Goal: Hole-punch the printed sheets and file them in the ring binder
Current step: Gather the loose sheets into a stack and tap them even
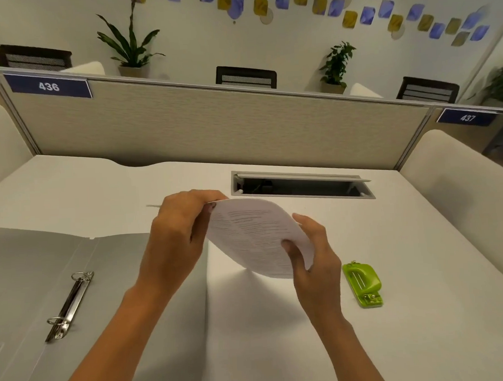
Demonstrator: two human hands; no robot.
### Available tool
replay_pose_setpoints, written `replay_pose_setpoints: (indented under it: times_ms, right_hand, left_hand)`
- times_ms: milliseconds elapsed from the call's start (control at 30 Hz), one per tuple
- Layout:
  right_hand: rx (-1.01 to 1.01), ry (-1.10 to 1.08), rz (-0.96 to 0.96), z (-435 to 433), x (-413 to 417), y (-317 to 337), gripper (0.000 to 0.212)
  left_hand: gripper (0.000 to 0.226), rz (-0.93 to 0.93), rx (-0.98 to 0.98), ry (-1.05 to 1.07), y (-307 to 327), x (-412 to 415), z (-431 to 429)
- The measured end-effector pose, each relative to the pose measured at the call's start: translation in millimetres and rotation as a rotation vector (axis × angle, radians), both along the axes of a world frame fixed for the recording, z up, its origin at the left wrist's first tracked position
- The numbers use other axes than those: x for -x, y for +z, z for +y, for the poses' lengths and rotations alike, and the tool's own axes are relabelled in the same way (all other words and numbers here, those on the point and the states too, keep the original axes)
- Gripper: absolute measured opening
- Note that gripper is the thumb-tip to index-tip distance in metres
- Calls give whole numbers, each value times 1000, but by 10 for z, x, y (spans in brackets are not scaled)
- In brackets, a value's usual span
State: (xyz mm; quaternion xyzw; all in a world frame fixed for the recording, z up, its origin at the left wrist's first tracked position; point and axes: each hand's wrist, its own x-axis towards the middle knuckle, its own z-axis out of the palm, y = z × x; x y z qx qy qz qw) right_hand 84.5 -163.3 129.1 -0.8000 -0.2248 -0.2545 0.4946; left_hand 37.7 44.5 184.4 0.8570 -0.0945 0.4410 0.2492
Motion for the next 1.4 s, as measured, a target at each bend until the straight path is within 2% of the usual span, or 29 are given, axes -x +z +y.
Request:
replay_pose_setpoints:
  times_ms: [67, 133, 200, 267, 333, 433, 533, 667, 767, 900, 1100, 1400]
  right_hand:
    - [-2, 5, -21, 36, 13, 5, 36]
    - [-23, -30, -59, 40, 20, 11, 26]
    - [-78, -59, -48, 14, 14, 15, 20]
    - [-161, -78, 27, -24, 5, -9, 13]
    - [-251, -91, 115, -60, 0, -40, 6]
    - [-373, -95, 207, -93, -3, -74, 4]
    - [-473, -80, 251, -109, 11, -86, 10]
    - [-577, -56, 271, -143, 9, -119, 9]
    - [-555, -76, 328, -205, -7, -250, 8]
    - [-497, -111, 372, -280, -11, -404, 19]
    - [-551, -108, 366, -276, -7, -391, 15]
    - [-500, -82, 431, -284, 7, -517, 8]
  left_hand:
    - [43, -39, -38, 43, 76, -46, -30]
    - [31, -91, -39, 211, 108, -103, -54]
    - [58, -21, 149, 342, 84, -142, -96]
    - [80, 113, 419, 327, 20, -164, -131]
    - [85, 267, 588, 262, -97, -170, -178]
    - [57, 489, 710, 95, -263, -147, -254]
    - [25, 443, 811, -65, -378, -75, -361]
    - [20, 319, 882, -123, -468, -26, -485]
    - [21, 341, 940, -137, -608, -26, -529]
    - [24, 377, 958, -94, -771, 9, -614]
    - [17, 302, 960, -53, -779, 6, -659]
    - [10, 309, 978, -31, -953, 22, -634]
